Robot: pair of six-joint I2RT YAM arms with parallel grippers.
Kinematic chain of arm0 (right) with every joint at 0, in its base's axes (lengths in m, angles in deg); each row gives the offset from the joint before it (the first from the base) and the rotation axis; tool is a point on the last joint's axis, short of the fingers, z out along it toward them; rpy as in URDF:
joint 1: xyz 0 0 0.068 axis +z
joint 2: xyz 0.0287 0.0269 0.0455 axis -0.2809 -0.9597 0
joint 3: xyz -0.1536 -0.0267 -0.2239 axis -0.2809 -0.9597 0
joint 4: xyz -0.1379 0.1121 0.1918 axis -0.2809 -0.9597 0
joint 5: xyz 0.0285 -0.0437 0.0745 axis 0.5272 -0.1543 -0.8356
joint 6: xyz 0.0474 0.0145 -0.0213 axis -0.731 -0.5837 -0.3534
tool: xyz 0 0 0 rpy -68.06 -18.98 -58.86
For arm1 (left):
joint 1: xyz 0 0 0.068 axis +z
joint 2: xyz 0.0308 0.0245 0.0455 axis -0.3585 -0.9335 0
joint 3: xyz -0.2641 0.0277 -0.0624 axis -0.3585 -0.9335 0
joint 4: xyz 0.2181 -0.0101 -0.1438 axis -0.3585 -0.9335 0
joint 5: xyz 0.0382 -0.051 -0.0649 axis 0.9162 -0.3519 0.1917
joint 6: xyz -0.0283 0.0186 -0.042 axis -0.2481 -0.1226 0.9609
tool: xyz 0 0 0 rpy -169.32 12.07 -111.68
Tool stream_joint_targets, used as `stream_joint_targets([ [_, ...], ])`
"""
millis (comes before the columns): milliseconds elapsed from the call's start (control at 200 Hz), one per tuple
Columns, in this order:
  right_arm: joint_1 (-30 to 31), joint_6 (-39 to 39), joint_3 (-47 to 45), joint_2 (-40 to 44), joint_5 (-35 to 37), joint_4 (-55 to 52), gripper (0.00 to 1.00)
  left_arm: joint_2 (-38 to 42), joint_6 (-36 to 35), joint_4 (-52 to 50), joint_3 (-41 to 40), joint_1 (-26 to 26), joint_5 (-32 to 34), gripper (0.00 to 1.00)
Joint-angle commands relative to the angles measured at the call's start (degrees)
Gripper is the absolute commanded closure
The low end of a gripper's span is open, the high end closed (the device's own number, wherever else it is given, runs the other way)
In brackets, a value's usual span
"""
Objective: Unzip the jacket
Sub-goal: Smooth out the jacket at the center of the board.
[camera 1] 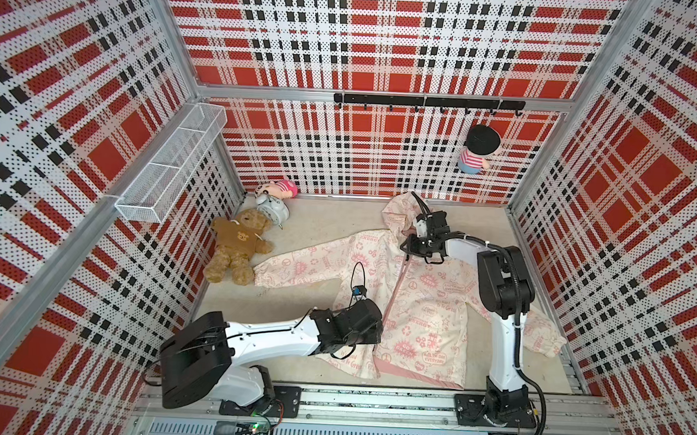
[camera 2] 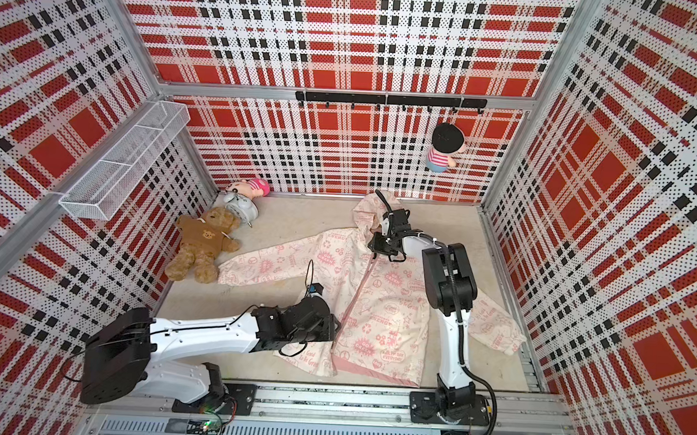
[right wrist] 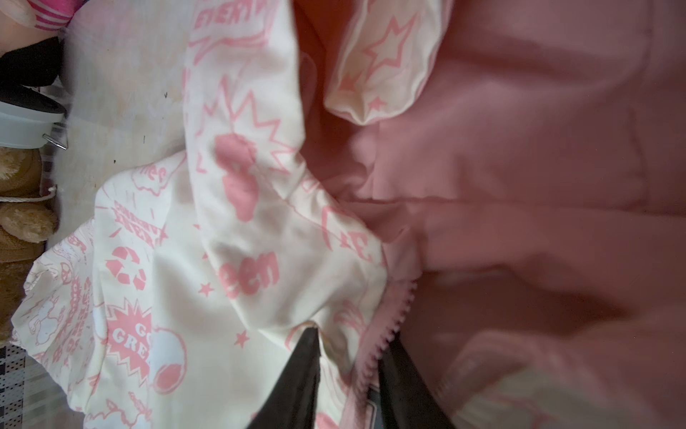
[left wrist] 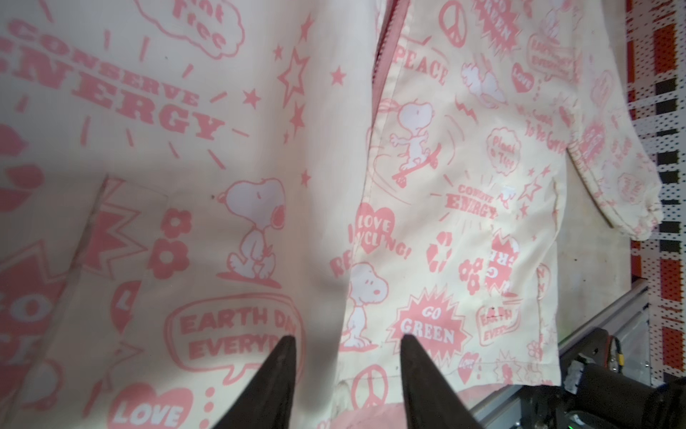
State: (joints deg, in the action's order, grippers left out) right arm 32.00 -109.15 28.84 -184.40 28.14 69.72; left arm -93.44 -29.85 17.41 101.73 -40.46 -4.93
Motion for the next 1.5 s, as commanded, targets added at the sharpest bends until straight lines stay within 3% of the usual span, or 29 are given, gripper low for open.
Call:
stream_joint_targets([
  [0, -0.1, 0.9, 1.3, -1.2, 0.5, -1.5, 0.73, -3.0, -1.0, 0.0, 0.6, 0.1, -1.2, 0.54],
  [230, -0.2, 1.8, 2.2, 0.0, 1.6, -3.6, 0.87, -4.4, -1.3, 1.2, 0.0, 1.1, -2.0, 0.63],
  [421, 0.3, 2.3, 2.6, 1.4, 3.4, -5.8, 1.00, -1.4, -2.9, 1.2, -1.0, 3.1, -3.1, 0.91],
  [536, 1.0, 3.7, 3.9, 2.7, 7.2, -9.4, 1.00, 0.7, -5.2, 2.0, -2.1, 5.0, -6.7, 1.00],
  [746, 2.0, 7.6, 9.4, 4.7, 16.7, -19.0, 1.00, 6.2, -8.1, 13.7, -9.1, 11.6, -26.5, 1.00],
  [847, 2.4, 10.0, 13.9, 4.5, 22.7, -24.8, 1.00, 6.1, -9.7, 15.4, -10.3, 12.7, -32.5, 1.00],
  [892, 2.5, 11.1, 16.1, 4.1, 24.4, -27.1, 1.00, 5.4, -10.7, 15.1, -10.0, 12.2, -33.4, 0.88],
  [927, 2.5, 11.7, 17.9, 3.7, 25.8, -28.8, 1.00, 4.4, -11.8, 14.4, -9.5, 11.9, -33.8, 0.70],
  [957, 2.5, 12.3, 19.3, 3.2, 26.6, -30.1, 1.00, 3.5, -13.0, 12.3, -8.6, 11.4, -33.0, 0.57],
  [1067, 2.5, 14.2, 20.6, 1.7, 28.3, -31.3, 1.00, 0.3, -17.2, 5.9, -4.2, 8.1, -27.0, 0.37],
  [1167, 2.5, 14.9, 18.8, 0.8, 28.3, -28.8, 1.00, 0.4, -17.6, 1.7, -0.8, 6.0, -17.2, 0.37],
  [1278, 2.5, 14.8, 15.3, 0.1, 27.5, -23.5, 1.00, 2.2, -14.9, -3.4, 1.5, 5.0, -1.7, 0.43],
  [1328, 2.1, 13.9, 13.6, -0.3, 27.4, -20.8, 1.00, 2.6, -14.1, -4.3, 1.5, 4.5, 2.4, 0.47],
  [1378, 1.7, 13.0, 12.8, -0.8, 25.9, -19.2, 0.86, 2.6, -13.4, -5.0, 1.4, 3.8, 5.3, 0.49],
  [1433, 1.1, 11.6, 12.5, -1.3, 25.4, -19.2, 0.53, 2.2, -13.4, -5.4, 0.8, 3.2, 6.9, 0.51],
  [1493, 0.8, 11.0, 10.7, -0.2, 25.2, -18.2, 0.44, 1.5, -12.6, -6.5, 0.0, 2.4, 9.3, 0.52],
])
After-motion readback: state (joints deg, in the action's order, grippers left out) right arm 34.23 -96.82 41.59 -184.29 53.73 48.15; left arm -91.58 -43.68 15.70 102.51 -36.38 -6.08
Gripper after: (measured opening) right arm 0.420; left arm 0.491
